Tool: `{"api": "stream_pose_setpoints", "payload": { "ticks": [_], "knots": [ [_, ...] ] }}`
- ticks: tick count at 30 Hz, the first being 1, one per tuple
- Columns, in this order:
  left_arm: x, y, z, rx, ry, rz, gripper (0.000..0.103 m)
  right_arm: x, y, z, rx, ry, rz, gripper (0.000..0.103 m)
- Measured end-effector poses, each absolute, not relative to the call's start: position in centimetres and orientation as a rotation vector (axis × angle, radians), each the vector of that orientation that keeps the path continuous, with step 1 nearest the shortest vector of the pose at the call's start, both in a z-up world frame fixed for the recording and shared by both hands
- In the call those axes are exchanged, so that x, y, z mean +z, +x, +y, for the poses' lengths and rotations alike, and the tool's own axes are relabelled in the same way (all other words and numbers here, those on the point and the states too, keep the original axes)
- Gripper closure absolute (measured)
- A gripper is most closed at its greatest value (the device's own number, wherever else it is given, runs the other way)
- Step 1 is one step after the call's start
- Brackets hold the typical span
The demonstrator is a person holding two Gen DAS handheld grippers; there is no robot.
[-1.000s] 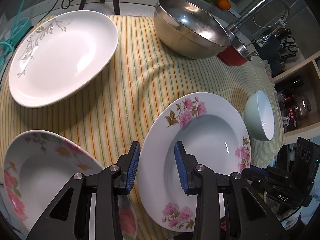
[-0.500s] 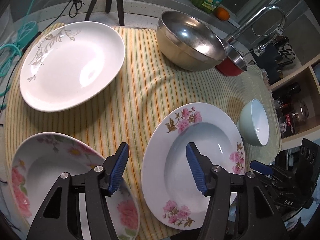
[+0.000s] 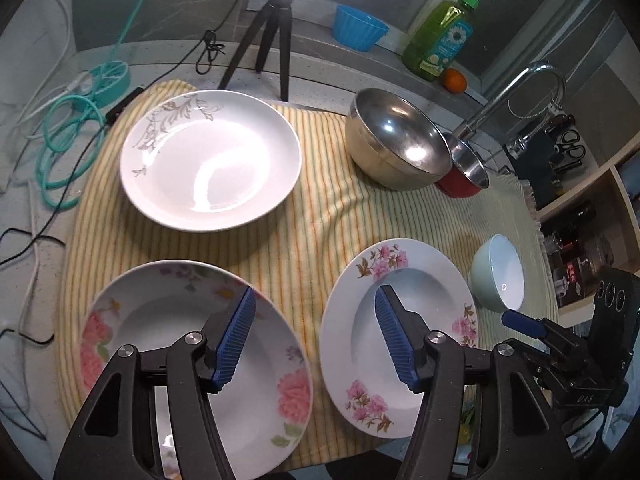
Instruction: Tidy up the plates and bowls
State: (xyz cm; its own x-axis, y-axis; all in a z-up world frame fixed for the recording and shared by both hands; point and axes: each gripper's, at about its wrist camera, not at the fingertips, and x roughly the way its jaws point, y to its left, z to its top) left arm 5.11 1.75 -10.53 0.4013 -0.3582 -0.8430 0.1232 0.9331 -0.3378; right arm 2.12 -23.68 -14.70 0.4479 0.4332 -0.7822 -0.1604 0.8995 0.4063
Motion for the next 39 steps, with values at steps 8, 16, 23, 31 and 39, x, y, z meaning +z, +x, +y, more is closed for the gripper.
{"api": "stream_pose_setpoints", "payload": {
  "ticks": [8,16,23,31,39],
  "knots": [
    [-10.3,3.0,6.1,-0.181,-0.322,1.083,0.04,-14.2,3.6,-20.4,0.447,0.234,1.048,0.012],
    [-11.2,0.1,10.2,-0.071,-0.426,1.067,0.04,-14.0,4.8,-16.3,0.539,0.158,1.051,0.012],
    [-12.4,-2.2,13.2,0.012,-0.517,1.056,0.04,-14.4,5.4,-12.5,0.618,0.088,1.062,0.012],
    [-14.0,-3.7,14.9,0.053,-0.556,1.067,0.04,-15.5,6.0,-9.5,0.675,0.045,1.097,0.028],
    [-15.5,-3.7,15.2,0.033,-0.583,1.099,0.054,-17.6,7.2,-7.6,0.696,0.028,1.171,0.06]
  ]
}}
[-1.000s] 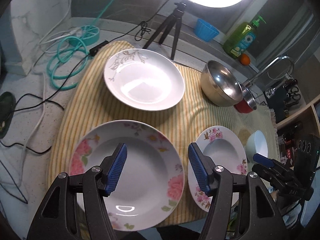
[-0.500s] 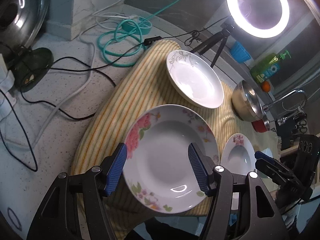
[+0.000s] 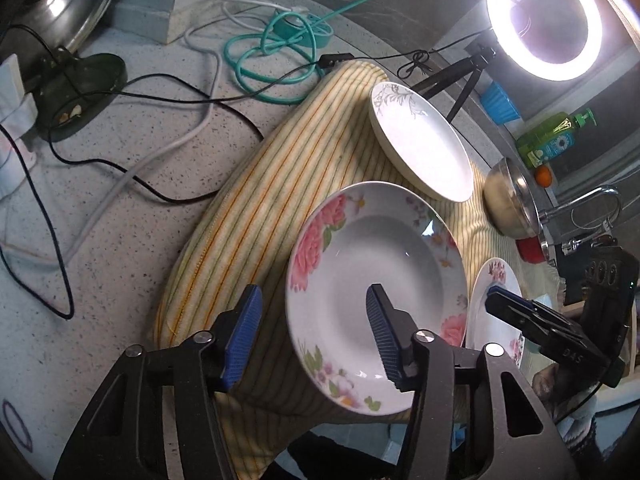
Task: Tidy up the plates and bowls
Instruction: 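Close the left gripper on the rim of the pink-rose deep plate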
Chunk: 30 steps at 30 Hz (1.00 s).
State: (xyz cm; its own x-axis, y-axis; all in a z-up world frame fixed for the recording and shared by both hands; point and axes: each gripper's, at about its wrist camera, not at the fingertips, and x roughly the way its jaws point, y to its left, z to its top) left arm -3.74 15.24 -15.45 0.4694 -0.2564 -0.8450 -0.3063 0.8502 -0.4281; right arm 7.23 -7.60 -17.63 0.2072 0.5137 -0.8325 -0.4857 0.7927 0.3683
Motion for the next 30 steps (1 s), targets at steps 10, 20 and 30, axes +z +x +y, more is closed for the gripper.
{"api": "stream_pose_setpoints", "payload": {
  "ticks": [10,20,30],
  "knots": [
    [-16.6,-3.3,15.4,0.015,-0.594,1.128,0.07,-18.8,8.1,-6.8,0.692,0.035,1.207,0.076],
    [-16.9,-2.9,15.2,0.0,-0.584,1.14,0.078,-19.4,8.3,-5.9,0.702,0.027,1.226,0.087],
    [-17.0,-2.6,15.3,0.0,-0.6,1.148,0.078,-19.7,8.4,-5.7,0.697,0.038,1.24,0.088]
  ]
}}
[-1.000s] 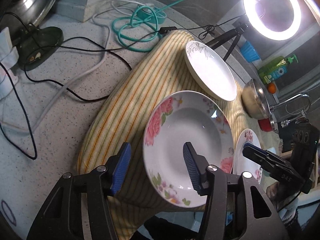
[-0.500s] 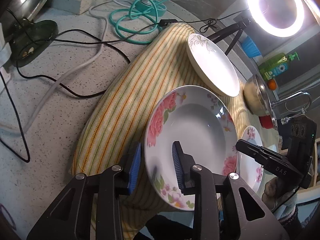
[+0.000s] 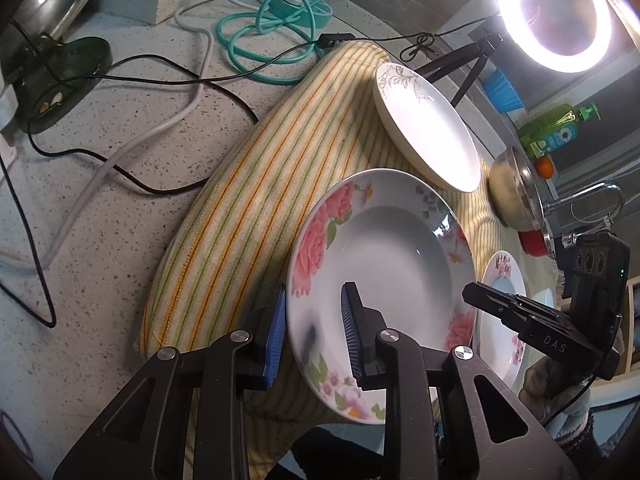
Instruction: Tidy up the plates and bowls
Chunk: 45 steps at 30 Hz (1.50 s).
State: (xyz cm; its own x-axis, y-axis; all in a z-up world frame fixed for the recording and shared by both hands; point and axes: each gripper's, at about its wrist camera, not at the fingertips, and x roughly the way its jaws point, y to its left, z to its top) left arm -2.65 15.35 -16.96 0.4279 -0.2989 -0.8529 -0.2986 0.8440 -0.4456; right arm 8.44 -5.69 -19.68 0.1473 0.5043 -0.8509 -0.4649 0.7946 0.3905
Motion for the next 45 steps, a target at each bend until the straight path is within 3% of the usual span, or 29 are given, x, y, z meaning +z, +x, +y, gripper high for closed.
{"api": "stream_pose_setpoints", "payload": {
  "ticks": [21,45],
  "knots": [
    [-14.6,-2.1,14.2,-0.052,-0.588,1.097,0.078,-17.1,7.5,-8.4,0.662,0.092,1.206,0.088],
    [-13.5,1.1,3.9,-0.295,-0.449,1.151,0.078,-16.2,4.7,-20.5,0.432,0.258,1.172,0.088]
  ]
}}
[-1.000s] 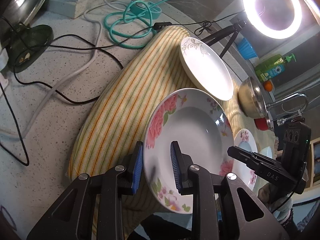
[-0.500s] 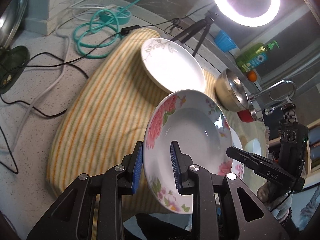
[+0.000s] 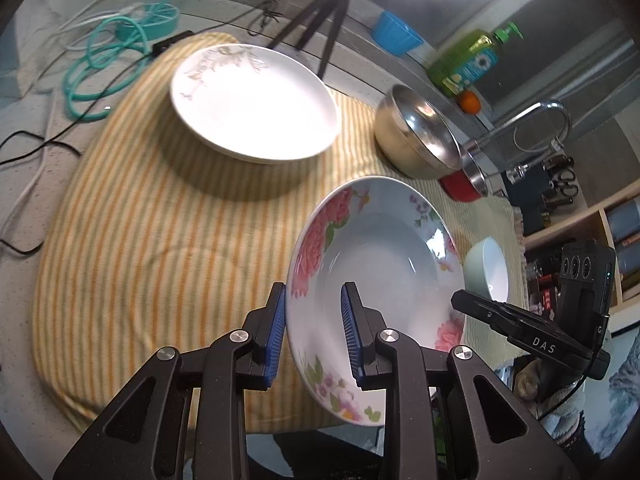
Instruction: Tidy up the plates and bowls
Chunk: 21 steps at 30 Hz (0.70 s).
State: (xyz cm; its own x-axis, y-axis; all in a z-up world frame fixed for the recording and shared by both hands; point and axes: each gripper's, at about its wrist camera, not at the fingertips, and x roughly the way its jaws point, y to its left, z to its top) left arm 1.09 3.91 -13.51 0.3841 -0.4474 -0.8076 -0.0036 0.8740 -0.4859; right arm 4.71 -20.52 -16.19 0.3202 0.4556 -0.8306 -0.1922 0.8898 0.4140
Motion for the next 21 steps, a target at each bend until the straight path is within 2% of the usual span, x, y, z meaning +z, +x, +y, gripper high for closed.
{"api": "stream_pose_setpoints", "payload": {
  "ticks": [21],
  "knots": [
    [-15.1,2.4,-2.7,-0.397,-0.364,1.225,0.078,-18.7,3.7,-26.9,0.286,0.303,1.203,0.088]
  ]
}}
